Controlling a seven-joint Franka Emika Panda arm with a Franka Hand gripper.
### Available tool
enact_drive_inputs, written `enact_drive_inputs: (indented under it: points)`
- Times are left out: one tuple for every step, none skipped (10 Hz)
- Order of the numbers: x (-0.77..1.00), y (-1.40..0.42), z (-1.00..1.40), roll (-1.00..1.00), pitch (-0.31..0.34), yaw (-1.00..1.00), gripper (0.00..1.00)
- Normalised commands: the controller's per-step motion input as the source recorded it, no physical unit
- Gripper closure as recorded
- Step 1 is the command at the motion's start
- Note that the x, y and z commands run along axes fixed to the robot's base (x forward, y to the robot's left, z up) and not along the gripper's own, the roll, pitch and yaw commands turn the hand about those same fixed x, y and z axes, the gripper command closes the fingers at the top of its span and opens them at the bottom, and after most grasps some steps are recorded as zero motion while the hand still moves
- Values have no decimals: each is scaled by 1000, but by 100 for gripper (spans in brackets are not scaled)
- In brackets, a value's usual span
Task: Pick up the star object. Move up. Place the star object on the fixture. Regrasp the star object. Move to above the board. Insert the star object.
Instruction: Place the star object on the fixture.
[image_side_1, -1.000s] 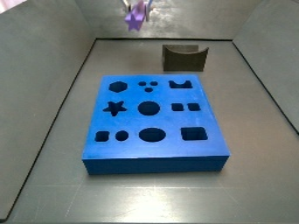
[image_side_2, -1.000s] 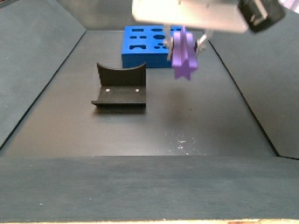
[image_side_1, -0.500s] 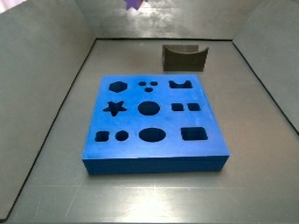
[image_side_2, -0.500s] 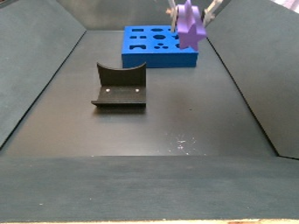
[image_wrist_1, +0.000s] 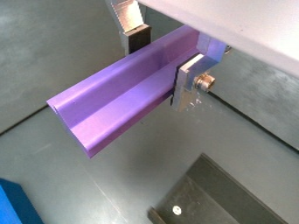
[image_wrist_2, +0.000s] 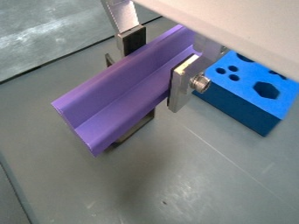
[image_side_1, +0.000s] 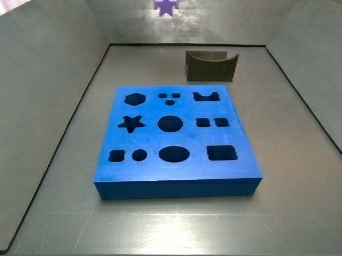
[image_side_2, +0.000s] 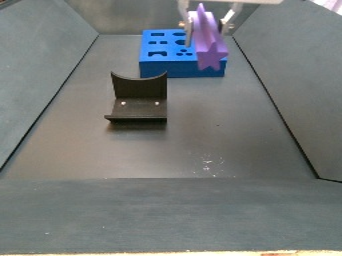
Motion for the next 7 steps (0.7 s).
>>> enact_drive_inputs:
  points:
    - [1000,72,-101,-173,147,21,100]
    - [1000,70,-91,-162,141,5,100]
    - [1000,65,-78,-150,124,-9,100]
    - [1000,60,-73,-147,124,-14,100]
    - [1000,56,-59,-144,125,-19,100]
    - [1000,52,-50,-145,129,-19,100]
    - [1000,48,-42,-146,133,-17,100]
